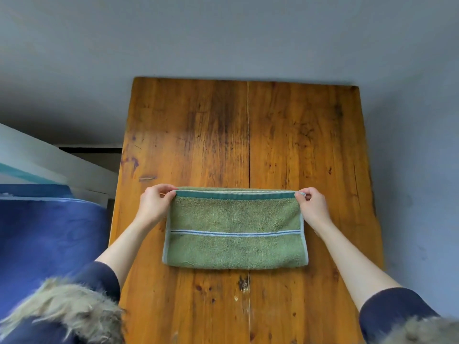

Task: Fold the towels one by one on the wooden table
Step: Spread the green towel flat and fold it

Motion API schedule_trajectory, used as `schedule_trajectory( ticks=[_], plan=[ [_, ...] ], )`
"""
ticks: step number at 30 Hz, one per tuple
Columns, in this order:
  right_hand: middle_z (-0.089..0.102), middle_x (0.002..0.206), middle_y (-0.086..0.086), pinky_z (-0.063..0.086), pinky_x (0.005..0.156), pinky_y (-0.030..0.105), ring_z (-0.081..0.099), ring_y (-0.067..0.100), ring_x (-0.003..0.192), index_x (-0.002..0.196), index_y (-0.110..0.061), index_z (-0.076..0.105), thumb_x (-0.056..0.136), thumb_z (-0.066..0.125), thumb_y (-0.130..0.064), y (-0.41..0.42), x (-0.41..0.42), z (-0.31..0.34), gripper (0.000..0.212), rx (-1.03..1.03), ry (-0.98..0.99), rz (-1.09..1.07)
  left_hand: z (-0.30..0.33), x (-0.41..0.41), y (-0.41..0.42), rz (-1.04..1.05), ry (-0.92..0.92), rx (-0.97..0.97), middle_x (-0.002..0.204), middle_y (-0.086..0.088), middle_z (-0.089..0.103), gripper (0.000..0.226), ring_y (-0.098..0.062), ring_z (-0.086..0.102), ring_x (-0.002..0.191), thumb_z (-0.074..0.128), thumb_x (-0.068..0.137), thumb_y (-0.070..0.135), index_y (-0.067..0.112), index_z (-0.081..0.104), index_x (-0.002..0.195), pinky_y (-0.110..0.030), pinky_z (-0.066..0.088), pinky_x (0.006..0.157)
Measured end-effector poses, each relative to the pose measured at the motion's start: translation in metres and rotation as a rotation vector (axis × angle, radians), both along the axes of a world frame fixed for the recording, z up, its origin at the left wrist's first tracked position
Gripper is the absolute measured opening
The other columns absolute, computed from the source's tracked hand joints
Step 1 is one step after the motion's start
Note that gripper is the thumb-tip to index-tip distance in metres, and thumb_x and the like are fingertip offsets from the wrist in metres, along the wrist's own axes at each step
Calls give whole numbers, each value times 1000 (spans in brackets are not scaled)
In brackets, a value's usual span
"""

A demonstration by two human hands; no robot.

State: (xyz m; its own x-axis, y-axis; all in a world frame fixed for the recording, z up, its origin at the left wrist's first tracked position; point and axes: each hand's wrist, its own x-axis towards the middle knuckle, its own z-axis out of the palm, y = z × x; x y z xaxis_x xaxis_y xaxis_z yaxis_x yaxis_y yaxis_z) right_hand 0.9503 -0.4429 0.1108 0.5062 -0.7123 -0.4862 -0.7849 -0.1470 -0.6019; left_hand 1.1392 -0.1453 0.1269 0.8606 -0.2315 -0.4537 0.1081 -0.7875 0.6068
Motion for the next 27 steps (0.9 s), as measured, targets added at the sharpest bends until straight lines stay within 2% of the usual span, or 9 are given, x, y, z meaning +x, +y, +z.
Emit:
schedule_trajectory(
  ticks=[2,6,13,18,23,25,27],
  plan=[
    [57,105,6,38,78,29,50,19,95,109,-5,57,96,49,-18,2,0,-5,20,-22,18,-2,-2,1,-3,-6,-29,4,100,-7,67,16,-19,56,92,55,92,14,9,68,99,-32,43,83],
    [56,107,6,39,83,31,50,20,99,107,-6,56,96,46,-16,5,0,-11,17,-50,32,-26,-3,-4,-6,-6,-74,-11,106,-11,64,18,-24,56,98,51,94,14,6,66,103,-36,43,90],
    [52,96,3,34,77,30,47,20,89,95,-9,50,96,44,-13,16,-6,-12,6,-183,-72,-50,-1,-13,-8,-68,-263,-87,102,-8,57,14,-19,52,94,48,95,10,6,60,102,-28,39,85],
    [55,98,4,35,76,29,49,19,88,99,-8,55,94,49,-16,12,-1,-17,11,-218,-81,-52,-13,-5,-14,-59,-257,-49,103,-13,57,15,-25,53,96,48,95,10,5,60,103,-31,38,85],
    [56,106,11,40,88,40,53,28,99,102,-9,59,93,52,-20,10,5,-22,16,-244,-16,-86,-26,1,-23,-34,-217,11,109,-15,53,17,-30,54,98,48,96,17,9,58,107,-32,39,83],
    [52,115,12,36,92,42,49,30,108,109,-10,57,92,53,-24,16,4,-19,23,-358,27,-103,-25,-2,-24,-45,-273,82,113,-16,49,21,-33,53,101,49,95,21,10,55,112,-40,43,84],
    [50,122,12,33,91,40,46,29,113,118,-9,55,92,52,-25,29,1,-13,30,-519,-11,-45,-23,-12,-23,-98,-403,183,117,-20,48,27,-36,48,108,53,92,17,9,52,118,-48,40,89]
  ],
)
